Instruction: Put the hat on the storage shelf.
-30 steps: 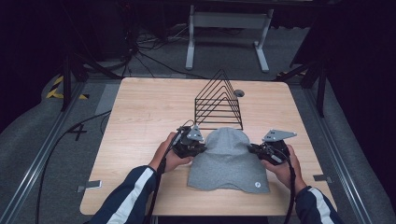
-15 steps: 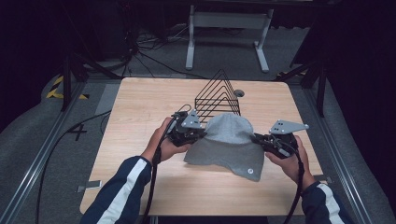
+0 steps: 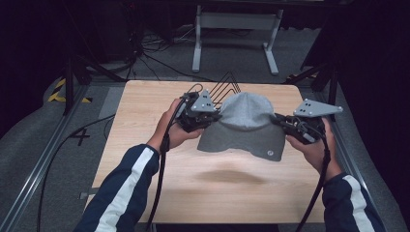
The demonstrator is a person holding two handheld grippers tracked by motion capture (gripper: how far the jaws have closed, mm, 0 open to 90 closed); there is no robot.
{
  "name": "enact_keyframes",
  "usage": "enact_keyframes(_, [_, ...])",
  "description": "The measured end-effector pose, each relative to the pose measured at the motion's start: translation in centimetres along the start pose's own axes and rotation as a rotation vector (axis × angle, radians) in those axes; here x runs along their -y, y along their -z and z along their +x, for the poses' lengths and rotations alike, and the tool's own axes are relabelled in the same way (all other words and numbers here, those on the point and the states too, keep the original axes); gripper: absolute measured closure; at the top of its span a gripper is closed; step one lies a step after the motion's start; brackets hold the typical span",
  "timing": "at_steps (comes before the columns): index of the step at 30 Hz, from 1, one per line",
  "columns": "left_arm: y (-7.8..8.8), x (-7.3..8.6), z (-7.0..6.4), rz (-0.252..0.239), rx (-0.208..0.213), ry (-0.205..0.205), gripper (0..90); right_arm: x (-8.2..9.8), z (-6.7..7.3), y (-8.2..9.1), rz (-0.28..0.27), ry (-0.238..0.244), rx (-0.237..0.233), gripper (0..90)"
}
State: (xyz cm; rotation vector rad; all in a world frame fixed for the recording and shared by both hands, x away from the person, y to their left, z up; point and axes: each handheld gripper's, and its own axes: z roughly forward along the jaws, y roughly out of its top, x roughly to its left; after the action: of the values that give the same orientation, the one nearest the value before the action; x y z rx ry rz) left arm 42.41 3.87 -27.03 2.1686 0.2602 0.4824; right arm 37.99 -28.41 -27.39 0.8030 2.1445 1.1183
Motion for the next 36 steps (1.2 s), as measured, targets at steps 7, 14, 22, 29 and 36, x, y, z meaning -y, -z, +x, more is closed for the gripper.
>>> enact_keyframes(7, [1.6, -3.9, 1.0, -0.016, -0.055, -0.038, 85.8, -4.6, -2.0, 1.6, -0.068, 0.024, 0.055, 85.5])
enact_keyframes(14, [2.6, -5.7, 2.7, -0.030, -0.114, -0.032, 85.9, -7.7, -2.9, 1.7, -0.092, 0.040, 0.069, 85.5])
enact_keyframes(22, [3.6, -6.4, 5.5, -0.067, -0.177, 0.023, 85.9, -10.3, -3.9, 0.2, -0.105, 0.040, 0.078, 85.5])
enact_keyframes(29, [3.8, -6.3, 7.7, -0.082, -0.202, 0.079, 86.0, -12.1, -4.9, -1.7, -0.121, 0.040, 0.081, 85.5])
enact_keyframes(36, [3.1, -6.3, 9.2, -0.066, -0.232, 0.098, 85.9, -12.8, -6.1, -3.4, -0.125, 0.016, 0.075, 85.5])
